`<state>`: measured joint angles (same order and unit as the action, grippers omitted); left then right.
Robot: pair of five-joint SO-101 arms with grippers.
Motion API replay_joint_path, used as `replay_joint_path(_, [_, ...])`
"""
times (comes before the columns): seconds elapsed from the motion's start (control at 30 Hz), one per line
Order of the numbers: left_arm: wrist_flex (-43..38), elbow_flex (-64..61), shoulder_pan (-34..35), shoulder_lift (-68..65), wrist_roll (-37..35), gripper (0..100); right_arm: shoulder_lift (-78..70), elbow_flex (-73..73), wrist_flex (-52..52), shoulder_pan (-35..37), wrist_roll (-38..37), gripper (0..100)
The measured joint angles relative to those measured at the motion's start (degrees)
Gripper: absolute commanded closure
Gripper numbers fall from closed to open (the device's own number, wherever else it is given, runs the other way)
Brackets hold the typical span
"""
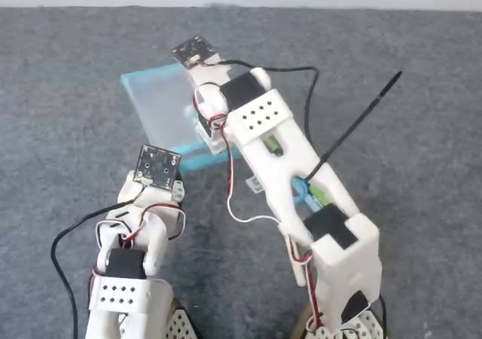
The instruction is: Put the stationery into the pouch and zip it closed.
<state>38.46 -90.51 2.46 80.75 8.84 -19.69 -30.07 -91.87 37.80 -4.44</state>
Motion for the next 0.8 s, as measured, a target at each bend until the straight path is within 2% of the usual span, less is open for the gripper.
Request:
replay_joint_path(0.2, [0.0,0.0,0.0,0.0,0.0,99,8.9,-0.1,-6.5,-1.2,-2.6,73.1])
replay_joint_path(0.37, [0.0,0.0,0.4,0.0,0.0,99,14.9,4.4,-7.8,-6.9,-6.9,73.1])
replay_joint_path(0.57, [-0.7,0.1,10.0,0.0,-6.8,99,25.8,27.5,0.6,-13.5,-10.9,73.1])
replay_joint_path(0.8, [-0.7,0.1,6.9,0.0,-5.7,99,33.9,61.2,17.7,-18.3,-14.9,73.1])
